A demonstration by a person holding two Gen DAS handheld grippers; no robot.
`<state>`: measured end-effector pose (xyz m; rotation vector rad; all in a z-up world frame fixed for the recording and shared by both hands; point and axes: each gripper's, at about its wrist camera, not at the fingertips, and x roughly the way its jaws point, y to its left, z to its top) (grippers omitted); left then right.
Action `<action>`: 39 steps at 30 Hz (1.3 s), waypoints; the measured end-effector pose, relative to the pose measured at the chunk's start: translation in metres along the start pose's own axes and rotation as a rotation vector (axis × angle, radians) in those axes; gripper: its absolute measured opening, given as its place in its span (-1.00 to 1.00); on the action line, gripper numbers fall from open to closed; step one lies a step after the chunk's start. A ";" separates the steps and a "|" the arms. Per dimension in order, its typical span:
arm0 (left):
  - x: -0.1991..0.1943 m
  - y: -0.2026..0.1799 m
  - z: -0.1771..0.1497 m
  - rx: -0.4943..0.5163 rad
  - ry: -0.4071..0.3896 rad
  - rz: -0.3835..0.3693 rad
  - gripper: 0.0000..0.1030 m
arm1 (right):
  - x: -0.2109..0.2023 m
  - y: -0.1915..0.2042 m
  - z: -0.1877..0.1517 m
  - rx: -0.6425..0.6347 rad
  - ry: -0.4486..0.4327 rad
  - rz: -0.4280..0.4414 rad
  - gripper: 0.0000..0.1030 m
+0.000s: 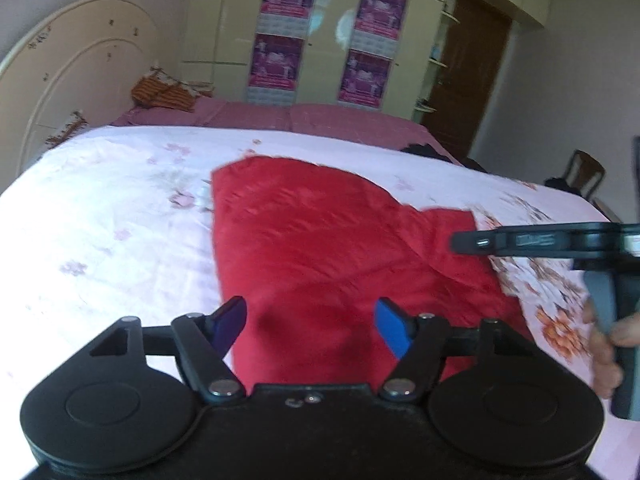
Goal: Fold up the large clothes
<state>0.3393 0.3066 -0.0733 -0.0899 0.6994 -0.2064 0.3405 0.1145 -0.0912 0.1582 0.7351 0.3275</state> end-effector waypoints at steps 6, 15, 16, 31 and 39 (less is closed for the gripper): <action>0.018 -0.004 -0.019 0.043 0.040 0.005 0.34 | 0.029 -0.003 -0.024 0.001 0.051 -0.051 -0.23; 0.020 0.003 -0.024 0.047 0.051 -0.002 0.35 | 0.005 -0.004 -0.022 0.021 0.047 -0.012 -0.23; 0.019 0.004 -0.024 0.044 0.052 -0.001 0.35 | -0.003 -0.001 -0.024 0.000 0.038 -0.016 -0.23; 0.013 0.003 -0.013 -0.009 0.062 0.016 0.31 | -0.017 0.003 -0.049 -0.068 0.100 0.011 -0.22; 0.041 0.003 0.033 -0.012 0.005 0.059 0.31 | 0.007 -0.005 0.010 -0.006 -0.035 -0.052 -0.22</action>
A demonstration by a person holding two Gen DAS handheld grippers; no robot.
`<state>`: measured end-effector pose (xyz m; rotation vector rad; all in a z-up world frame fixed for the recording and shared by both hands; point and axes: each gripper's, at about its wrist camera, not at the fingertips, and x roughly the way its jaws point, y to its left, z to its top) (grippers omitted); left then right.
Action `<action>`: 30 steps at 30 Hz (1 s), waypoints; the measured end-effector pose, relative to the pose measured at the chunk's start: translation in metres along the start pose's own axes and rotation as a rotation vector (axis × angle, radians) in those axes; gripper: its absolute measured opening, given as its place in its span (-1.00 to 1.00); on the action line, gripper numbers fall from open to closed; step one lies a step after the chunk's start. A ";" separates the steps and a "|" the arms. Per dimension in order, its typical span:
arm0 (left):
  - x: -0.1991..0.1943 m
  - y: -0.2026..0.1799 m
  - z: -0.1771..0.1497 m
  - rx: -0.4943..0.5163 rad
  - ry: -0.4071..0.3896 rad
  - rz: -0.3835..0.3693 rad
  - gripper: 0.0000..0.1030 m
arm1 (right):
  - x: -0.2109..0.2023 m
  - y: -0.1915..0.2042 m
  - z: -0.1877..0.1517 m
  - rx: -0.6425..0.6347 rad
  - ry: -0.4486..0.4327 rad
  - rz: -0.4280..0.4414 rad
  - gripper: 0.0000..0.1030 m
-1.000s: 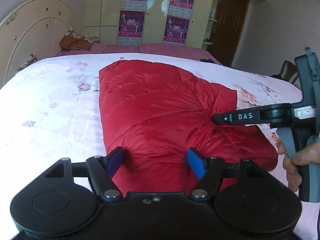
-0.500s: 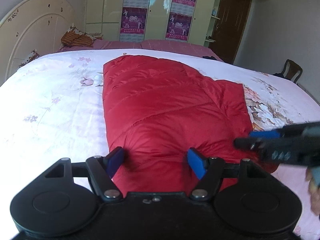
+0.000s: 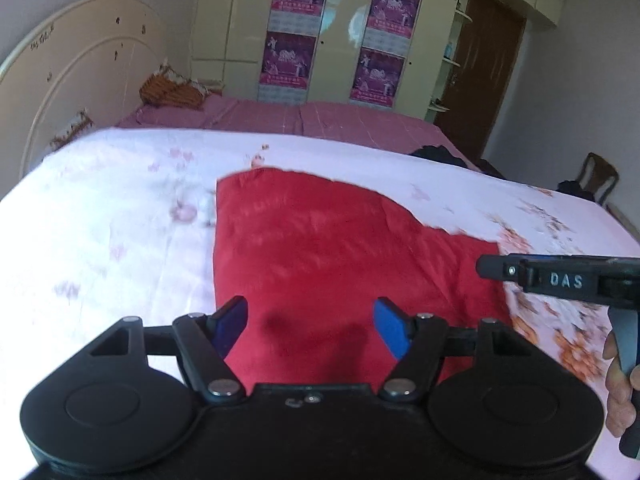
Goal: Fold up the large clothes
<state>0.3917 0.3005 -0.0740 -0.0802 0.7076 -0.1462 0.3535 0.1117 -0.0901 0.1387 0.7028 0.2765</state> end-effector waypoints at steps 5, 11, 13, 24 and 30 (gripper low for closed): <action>0.036 0.006 0.005 -0.020 0.059 0.020 0.43 | 0.046 -0.005 -0.002 0.023 0.065 -0.093 -0.22; 0.036 0.003 0.001 -0.003 0.055 0.032 0.59 | 0.063 -0.007 -0.021 0.000 0.114 -0.111 -0.23; 0.035 0.005 0.002 -0.016 0.062 0.036 0.75 | 0.067 -0.011 -0.022 0.010 0.127 -0.103 -0.23; -0.028 -0.014 -0.004 -0.062 0.127 0.235 0.99 | -0.024 -0.004 -0.008 0.058 0.028 0.003 -0.07; -0.140 -0.057 -0.031 -0.033 -0.027 0.282 1.00 | -0.137 0.021 -0.039 -0.052 -0.066 0.076 0.86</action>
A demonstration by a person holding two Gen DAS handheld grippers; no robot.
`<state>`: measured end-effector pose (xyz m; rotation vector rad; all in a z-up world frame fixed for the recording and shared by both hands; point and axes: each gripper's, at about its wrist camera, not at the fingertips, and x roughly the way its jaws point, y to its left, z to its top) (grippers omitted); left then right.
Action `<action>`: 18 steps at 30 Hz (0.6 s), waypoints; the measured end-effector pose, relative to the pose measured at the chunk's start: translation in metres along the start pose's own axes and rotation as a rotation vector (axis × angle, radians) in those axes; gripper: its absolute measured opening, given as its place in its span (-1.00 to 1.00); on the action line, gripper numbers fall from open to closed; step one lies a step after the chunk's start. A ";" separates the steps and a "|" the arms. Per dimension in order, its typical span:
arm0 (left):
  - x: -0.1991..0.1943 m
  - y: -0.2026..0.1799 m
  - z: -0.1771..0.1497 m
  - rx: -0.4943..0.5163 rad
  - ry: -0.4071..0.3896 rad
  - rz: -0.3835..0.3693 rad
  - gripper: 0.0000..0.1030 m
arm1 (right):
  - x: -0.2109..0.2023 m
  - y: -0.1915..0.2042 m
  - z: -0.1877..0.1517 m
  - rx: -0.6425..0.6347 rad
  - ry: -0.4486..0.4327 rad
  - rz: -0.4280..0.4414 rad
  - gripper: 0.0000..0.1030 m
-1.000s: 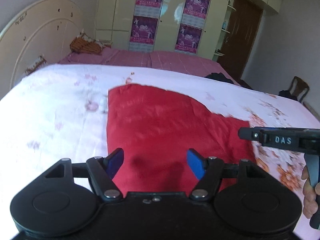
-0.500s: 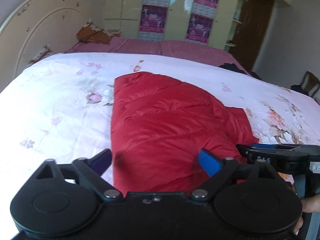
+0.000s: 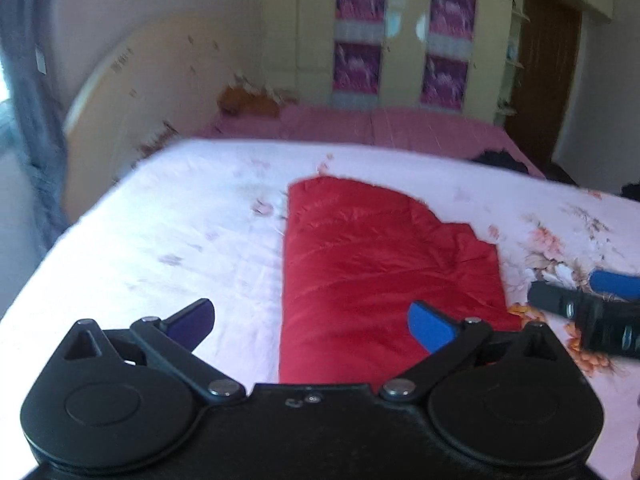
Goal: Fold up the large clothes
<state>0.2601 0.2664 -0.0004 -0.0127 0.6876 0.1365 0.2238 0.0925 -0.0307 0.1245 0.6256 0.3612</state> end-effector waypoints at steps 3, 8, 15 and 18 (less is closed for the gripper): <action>-0.050 -0.014 -0.017 0.003 -0.017 0.049 1.00 | -0.052 0.005 -0.023 -0.007 -0.005 0.020 0.86; -0.115 -0.027 -0.046 -0.036 0.033 0.023 1.00 | -0.132 0.011 -0.061 -0.007 -0.019 0.022 0.86; -0.176 -0.040 -0.084 0.031 -0.002 0.101 1.00 | -0.217 0.028 -0.093 -0.039 -0.092 -0.015 0.86; -0.196 -0.046 -0.095 0.066 -0.041 0.108 1.00 | -0.242 0.030 -0.099 -0.026 -0.123 -0.020 0.86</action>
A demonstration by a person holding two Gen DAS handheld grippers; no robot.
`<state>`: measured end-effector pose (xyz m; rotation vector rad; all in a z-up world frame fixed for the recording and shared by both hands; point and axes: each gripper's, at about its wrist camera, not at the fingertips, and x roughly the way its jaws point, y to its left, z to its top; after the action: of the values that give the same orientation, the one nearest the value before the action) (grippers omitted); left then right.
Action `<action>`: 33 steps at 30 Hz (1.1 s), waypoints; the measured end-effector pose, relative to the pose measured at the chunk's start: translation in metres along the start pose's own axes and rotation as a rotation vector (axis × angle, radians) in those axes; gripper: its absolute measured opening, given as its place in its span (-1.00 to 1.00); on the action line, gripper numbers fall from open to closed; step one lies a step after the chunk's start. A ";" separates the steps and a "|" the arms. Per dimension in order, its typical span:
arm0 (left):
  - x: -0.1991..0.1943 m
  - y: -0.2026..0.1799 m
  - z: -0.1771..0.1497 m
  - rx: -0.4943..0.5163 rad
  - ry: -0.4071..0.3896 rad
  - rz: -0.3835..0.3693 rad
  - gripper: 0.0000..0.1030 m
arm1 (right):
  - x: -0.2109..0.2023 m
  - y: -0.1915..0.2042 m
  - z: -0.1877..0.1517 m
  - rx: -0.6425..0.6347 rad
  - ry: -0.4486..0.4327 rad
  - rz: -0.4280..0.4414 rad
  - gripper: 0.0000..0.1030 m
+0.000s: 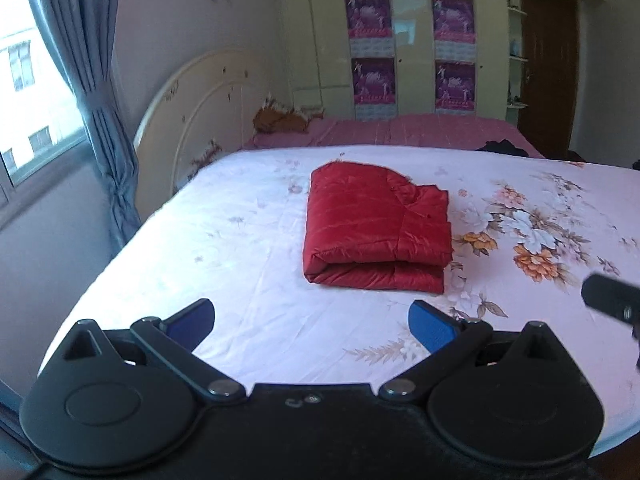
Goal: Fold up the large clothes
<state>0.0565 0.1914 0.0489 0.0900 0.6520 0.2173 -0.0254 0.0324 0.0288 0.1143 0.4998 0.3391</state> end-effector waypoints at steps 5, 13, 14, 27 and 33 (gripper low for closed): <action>-0.026 0.000 -0.008 -0.040 -0.017 -0.041 1.00 | -0.026 0.004 -0.003 -0.007 -0.034 -0.014 0.86; -0.044 -0.004 -0.016 -0.058 -0.032 -0.071 1.00 | -0.044 0.006 -0.007 -0.003 -0.053 -0.020 0.86; -0.046 -0.004 -0.017 -0.064 -0.034 -0.075 1.00 | -0.045 0.006 -0.008 -0.003 -0.054 -0.020 0.86; -0.049 -0.003 -0.025 -0.072 -0.042 -0.039 1.00 | -0.050 0.008 -0.011 -0.012 -0.058 -0.011 0.86; -0.049 -0.001 -0.026 -0.072 -0.040 -0.036 1.00 | -0.050 0.011 -0.011 -0.018 -0.057 -0.008 0.86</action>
<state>0.0031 0.1799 0.0573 0.0134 0.6050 0.2038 -0.0751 0.0254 0.0437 0.1042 0.4408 0.3313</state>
